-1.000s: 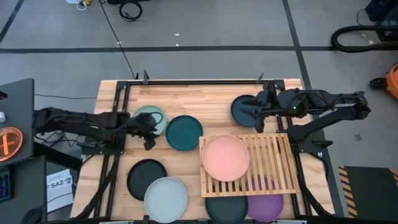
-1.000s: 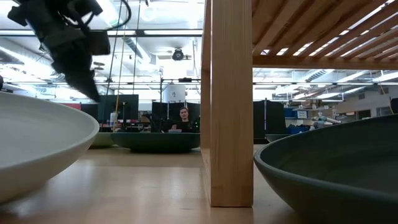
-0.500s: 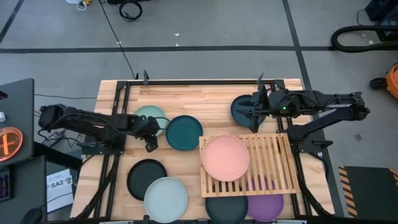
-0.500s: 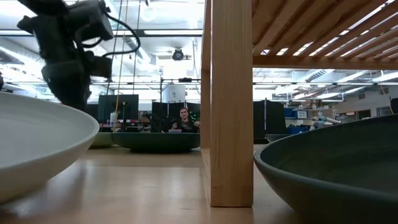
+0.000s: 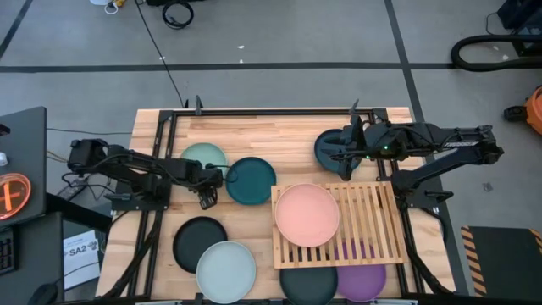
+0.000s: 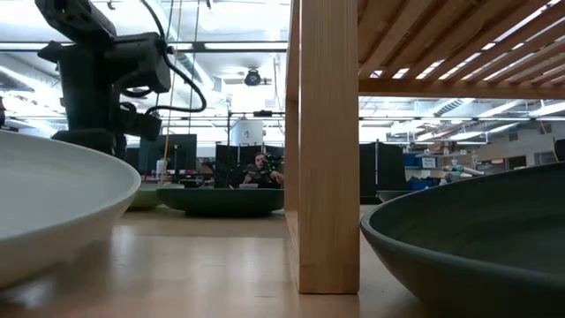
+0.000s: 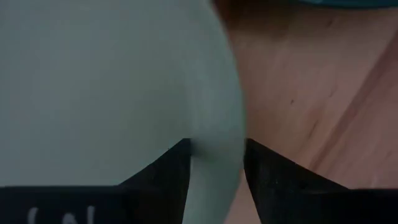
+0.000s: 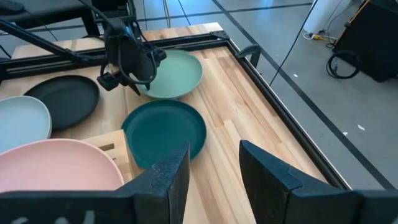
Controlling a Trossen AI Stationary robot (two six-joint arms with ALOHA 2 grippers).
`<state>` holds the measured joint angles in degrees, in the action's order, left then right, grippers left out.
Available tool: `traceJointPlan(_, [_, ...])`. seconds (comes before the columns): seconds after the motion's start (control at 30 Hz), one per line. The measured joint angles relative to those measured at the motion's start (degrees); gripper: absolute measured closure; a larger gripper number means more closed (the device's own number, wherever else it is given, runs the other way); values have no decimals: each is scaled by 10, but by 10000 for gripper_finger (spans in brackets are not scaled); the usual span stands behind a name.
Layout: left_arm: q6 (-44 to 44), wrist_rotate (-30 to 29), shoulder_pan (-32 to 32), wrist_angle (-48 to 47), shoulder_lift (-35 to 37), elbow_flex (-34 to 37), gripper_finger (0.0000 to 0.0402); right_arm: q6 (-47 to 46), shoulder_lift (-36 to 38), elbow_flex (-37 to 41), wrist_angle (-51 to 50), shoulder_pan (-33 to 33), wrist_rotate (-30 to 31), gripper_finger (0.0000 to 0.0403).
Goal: Place and stack plates onto a shelf
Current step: Put the light green plate on the shelf
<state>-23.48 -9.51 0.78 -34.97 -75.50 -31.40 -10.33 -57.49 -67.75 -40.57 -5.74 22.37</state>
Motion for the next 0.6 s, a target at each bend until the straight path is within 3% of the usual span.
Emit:
traceJointPlan(0.4, [-14,-5,0,0,0,-2,346,0,0,0,0,0,0,257])
traceJointPlan(0.6, [-14,-18,0,-2,0,-2,370,0,0,0,0,0,0,257])
